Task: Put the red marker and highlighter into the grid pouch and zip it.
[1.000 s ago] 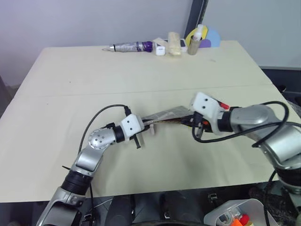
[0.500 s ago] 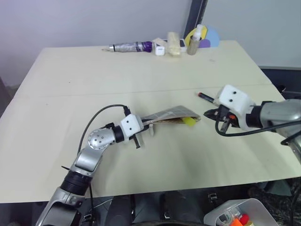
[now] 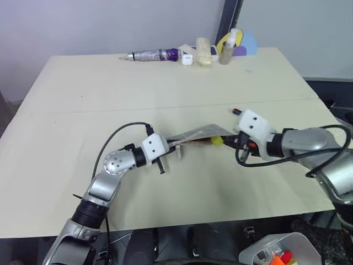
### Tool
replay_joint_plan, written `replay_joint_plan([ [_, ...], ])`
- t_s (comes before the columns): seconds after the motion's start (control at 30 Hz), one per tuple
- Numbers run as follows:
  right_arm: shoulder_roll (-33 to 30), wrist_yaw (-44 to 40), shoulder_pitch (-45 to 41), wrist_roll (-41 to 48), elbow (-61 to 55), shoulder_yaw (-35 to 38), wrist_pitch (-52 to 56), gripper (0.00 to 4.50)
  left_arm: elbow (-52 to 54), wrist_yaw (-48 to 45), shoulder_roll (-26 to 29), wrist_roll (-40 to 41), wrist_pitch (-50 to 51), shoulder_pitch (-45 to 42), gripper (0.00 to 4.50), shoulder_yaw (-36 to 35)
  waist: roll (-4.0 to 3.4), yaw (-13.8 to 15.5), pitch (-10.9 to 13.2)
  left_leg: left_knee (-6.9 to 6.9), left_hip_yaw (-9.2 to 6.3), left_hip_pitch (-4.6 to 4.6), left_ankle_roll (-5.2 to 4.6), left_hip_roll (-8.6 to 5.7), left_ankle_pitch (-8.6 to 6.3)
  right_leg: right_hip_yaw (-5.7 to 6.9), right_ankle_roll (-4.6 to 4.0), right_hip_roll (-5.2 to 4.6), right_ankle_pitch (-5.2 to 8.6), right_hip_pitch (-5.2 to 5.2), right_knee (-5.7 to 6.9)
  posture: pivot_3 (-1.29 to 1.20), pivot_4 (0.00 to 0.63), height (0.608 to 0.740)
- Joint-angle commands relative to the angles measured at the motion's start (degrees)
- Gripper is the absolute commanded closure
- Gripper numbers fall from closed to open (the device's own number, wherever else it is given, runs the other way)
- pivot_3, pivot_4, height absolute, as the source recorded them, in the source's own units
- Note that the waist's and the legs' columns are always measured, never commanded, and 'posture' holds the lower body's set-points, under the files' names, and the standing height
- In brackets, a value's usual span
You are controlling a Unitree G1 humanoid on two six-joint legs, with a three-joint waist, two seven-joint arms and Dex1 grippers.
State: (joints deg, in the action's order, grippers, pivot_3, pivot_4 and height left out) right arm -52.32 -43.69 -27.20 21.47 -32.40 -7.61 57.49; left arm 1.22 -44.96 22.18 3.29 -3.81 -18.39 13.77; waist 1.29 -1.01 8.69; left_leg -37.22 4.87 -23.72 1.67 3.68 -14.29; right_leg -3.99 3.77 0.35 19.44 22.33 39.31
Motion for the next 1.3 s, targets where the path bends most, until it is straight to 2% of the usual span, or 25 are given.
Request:
replay_joint_plan([
  [0.03,1.5,0.6,-2.7,0.3,-1.9,-0.9,0.5,4.43,2.4,0.1,-0.3,0.9,-0.2,0.0,4.5,-0.4,0.0,0.0,0.0,0.0,0.0,0.0,0.0,0.0,0.0,0.0,0.0,0.0,0.0,-0.01,0.0,0.0,0.15,0.74],
  [0.23,5.4,1.2,-5.7,0.3,-3.3,-5.6,2.0,4.43,2.8,0.2,-0.5,1.2,0.5,0.1,4.5,-0.4,0.0,0.0,0.0,0.01,-0.01,0.0,0.0,0.0,0.0,0.0,0.0,0.0,0.0,0.01,0.0,0.0,0.15,0.74],
  [0.4,6.9,2.0,-6.4,-0.1,-3.5,-6.7,2.4,4.43,3.4,0.5,-1.1,1.6,1.5,0.5,4.5,-0.5,0.0,0.1,0.0,-0.02,-0.01,-0.02,0.0,-0.01,0.0,0.01,0.0,-0.02,0.0,0.0,0.0,0.0,0.15,0.74],
  [0.53,4.3,1.1,-5.3,0.4,-3.3,-1.5,-0.1,4.43,1.9,3.4,-0.7,-1.2,1.3,0.1,4.5,-1.5,0.0,0.1,0.0,-0.01,-0.01,-0.03,0.0,-0.01,0.0,0.01,0.0,-0.01,0.0,0.01,0.0,0.0,0.15,0.74],
  [0.7,1.8,0.7,-3.2,0.8,3.7,7.9,-2.4,4.43,-1.2,10.8,-1.4,-3.5,3.1,-1.9,4.5,-4.6,0.02,0.1,0.0,-0.05,-0.01,-0.02,0.0,-0.01,0.0,0.01,0.01,-0.01,-0.01,-0.02,0.0,0.0,0.15,0.74],
  [0.8,2.2,2.3,-2.2,-0.3,9.5,11.2,-3.7,3.56,-2.2,14.2,-1.8,-4.8,3.8,-2.9,4.5,-5.5,0.01,-0.1,0.0,-0.02,0.0,0.0,0.0,0.0,0.0,0.01,0.0,0.0,-0.01,-0.02,0.0,0.0,0.15,0.74],
  [1.0,4.1,10.1,-3.6,-8.8,30.1,10.1,-12.0,0.64,-4.9,16.7,-2.0,-7.0,4.9,-3.8,4.5,-4.7,0.02,0.0,0.0,-0.02,0.04,0.0,0.0,-0.01,0.0,-0.01,0.01,-0.01,-0.01,-0.01,-0.01,0.0,0.15,0.74],
  [1.3,9.1,10.8,-10.5,-12.9,57.4,10.5,-26.9,0.64,-4.8,15.9,-2.8,-6.1,5.2,-3.4,4.5,-4.4,-0.05,0.0,0.0,0.0,0.11,0.01,0.02,0.0,0.01,-0.06,0.01,0.02,-0.01,0.03,0.01,0.0,0.15,0.74],
])
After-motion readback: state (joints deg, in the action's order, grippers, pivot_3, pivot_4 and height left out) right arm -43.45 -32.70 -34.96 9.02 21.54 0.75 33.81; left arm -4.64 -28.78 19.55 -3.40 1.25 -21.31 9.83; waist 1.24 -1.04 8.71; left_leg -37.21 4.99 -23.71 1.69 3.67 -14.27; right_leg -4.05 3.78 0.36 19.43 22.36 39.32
